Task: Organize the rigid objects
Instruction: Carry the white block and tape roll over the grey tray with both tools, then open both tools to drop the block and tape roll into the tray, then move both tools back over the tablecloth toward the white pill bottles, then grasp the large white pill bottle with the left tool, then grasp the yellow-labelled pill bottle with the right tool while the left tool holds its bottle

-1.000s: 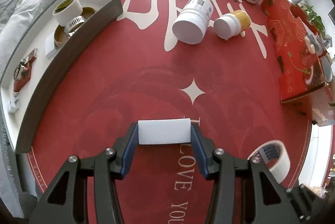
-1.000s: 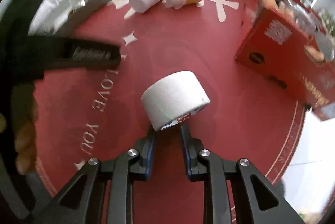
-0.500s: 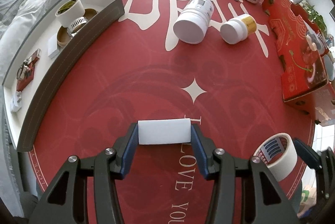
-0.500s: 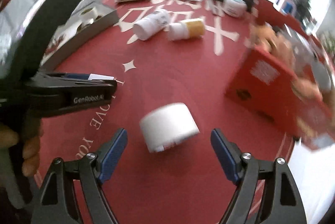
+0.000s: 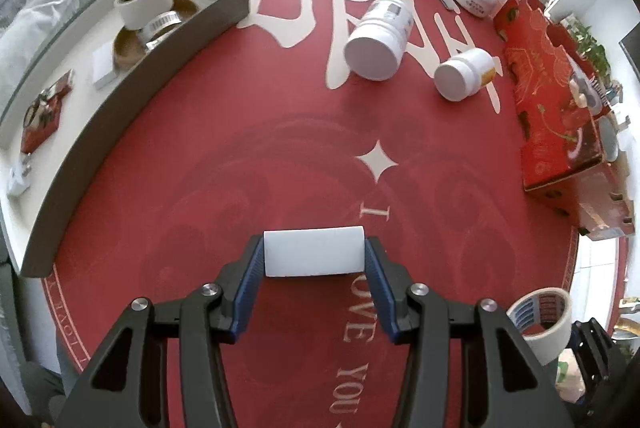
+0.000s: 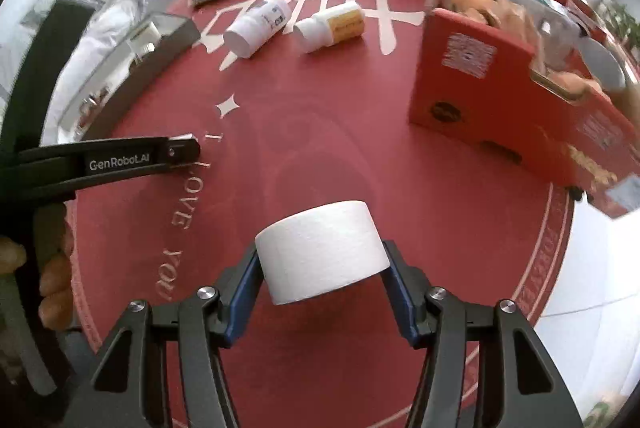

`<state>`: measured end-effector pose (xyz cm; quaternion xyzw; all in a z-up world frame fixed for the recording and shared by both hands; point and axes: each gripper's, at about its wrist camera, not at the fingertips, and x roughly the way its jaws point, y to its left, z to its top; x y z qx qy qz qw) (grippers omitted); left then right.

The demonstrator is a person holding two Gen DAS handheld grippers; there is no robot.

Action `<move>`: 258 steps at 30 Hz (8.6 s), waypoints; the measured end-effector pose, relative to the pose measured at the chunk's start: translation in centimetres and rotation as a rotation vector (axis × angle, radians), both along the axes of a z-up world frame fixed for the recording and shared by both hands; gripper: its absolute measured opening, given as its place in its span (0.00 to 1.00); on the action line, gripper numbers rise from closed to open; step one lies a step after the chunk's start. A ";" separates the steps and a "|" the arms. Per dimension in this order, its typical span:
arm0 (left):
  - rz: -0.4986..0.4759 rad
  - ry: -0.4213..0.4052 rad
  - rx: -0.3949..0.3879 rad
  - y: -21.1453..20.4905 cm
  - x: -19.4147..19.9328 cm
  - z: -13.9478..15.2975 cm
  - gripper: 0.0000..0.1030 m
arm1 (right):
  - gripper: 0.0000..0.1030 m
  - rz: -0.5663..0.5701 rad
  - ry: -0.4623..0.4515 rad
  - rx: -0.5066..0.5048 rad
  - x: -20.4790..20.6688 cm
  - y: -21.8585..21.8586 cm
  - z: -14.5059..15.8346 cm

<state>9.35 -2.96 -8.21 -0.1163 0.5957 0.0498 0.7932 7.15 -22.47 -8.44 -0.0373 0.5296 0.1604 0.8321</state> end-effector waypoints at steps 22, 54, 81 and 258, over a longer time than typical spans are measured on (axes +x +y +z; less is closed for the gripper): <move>-0.035 -0.099 0.132 -0.2 -6.2 5.5 0.52 | 0.57 -0.043 0.044 0.041 -3.0 2.1 1.7; 0.116 -0.223 0.029 6.8 -9.5 10.2 0.52 | 0.57 0.036 -0.011 -0.001 -4.6 8.5 4.9; 0.338 -0.547 0.103 18.3 -4.7 30.9 0.52 | 0.57 0.173 -0.298 0.307 4.1 20.4 26.7; -0.198 -0.042 0.128 -1.9 -1.1 0.4 1.00 | 0.85 0.013 0.121 -0.168 -1.3 4.5 -4.1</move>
